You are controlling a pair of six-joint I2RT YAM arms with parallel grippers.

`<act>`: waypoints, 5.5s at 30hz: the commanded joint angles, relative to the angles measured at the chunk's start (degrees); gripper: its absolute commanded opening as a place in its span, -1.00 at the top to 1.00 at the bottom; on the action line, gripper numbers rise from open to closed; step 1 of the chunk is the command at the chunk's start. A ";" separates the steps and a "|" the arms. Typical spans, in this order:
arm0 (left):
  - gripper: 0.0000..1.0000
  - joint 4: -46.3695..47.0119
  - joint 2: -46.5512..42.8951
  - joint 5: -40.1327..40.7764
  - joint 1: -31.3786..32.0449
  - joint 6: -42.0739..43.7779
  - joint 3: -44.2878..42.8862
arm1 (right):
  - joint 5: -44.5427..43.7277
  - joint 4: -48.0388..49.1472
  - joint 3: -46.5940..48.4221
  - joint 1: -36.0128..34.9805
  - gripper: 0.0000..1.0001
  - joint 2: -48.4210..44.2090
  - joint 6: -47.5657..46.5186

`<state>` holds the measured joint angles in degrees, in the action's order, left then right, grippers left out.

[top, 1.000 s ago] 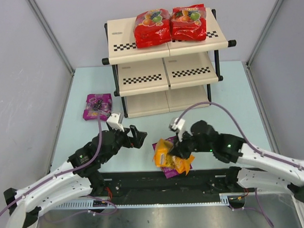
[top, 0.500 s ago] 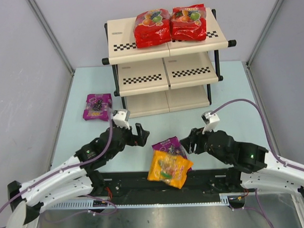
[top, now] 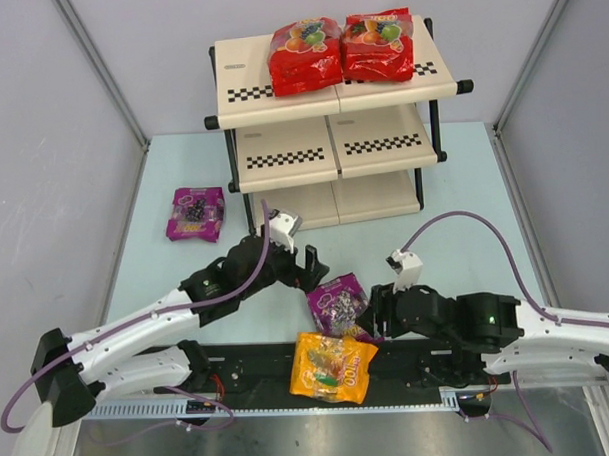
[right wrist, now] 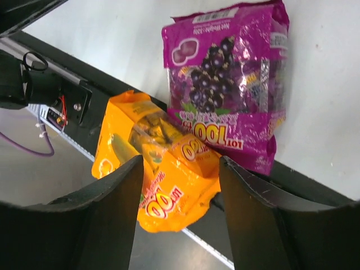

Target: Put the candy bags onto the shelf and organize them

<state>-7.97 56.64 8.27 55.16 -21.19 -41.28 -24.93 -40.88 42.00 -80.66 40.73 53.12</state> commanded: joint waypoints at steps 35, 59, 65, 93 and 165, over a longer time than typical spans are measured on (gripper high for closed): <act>0.14 -6.89 23.42 -28.74 18.14 9.76 -2.49 | -14.88 -13.43 7.48 -1.60 -0.27 -11.99 4.53; 1.00 0.65 -3.97 -5.67 0.93 -4.01 -8.57 | -23.85 -18.53 9.51 -1.43 -0.27 -15.16 8.57; 1.00 12.35 -5.32 -2.22 -1.72 -7.29 -5.21 | -24.91 -19.67 9.59 -1.43 -0.27 -11.47 10.24; 1.00 68.08 22.10 12.56 -11.56 -22.49 -9.69 | -29.30 -11.05 7.48 -1.60 -0.33 -17.96 3.74; -0.99 44.71 -2.66 18.70 -6.04 -17.13 12.16 | -18.43 8.68 -6.82 4.27 -0.74 -1.64 -3.11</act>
<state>46.92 62.96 21.37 44.60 -44.27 -36.51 -51.68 -47.68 41.32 -80.40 35.29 54.43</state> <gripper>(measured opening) 0.996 0.862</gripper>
